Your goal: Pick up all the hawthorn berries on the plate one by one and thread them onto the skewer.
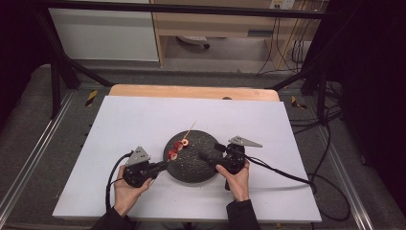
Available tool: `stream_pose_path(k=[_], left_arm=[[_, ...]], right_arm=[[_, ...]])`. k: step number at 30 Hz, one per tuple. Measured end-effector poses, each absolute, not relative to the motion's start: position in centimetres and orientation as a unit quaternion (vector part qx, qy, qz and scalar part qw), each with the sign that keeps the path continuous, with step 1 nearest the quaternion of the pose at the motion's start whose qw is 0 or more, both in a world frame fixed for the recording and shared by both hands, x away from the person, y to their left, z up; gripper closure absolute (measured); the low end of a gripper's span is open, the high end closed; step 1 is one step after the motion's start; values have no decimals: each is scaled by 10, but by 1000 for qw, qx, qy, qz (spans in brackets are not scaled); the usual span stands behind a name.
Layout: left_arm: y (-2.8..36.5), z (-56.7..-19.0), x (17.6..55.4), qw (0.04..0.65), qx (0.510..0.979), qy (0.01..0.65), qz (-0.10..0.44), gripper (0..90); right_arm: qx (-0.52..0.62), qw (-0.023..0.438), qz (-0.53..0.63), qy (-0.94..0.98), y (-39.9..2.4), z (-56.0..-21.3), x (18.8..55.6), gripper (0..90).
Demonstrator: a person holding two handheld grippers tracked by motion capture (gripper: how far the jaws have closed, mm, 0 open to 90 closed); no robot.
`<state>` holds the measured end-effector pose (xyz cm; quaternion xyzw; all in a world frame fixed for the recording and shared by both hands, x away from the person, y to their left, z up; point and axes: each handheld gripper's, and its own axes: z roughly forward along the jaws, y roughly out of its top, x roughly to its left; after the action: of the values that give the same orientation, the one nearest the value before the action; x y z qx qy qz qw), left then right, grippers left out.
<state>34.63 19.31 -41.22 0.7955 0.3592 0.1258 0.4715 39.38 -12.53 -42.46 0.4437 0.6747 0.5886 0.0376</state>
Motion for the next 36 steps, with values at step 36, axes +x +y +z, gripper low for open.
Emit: stream_pose_path(k=[36], left_arm=[[264,-425,329,446,797,383,136,886]], right_arm=[[370,74,370,849,-74,-408,437,62]])
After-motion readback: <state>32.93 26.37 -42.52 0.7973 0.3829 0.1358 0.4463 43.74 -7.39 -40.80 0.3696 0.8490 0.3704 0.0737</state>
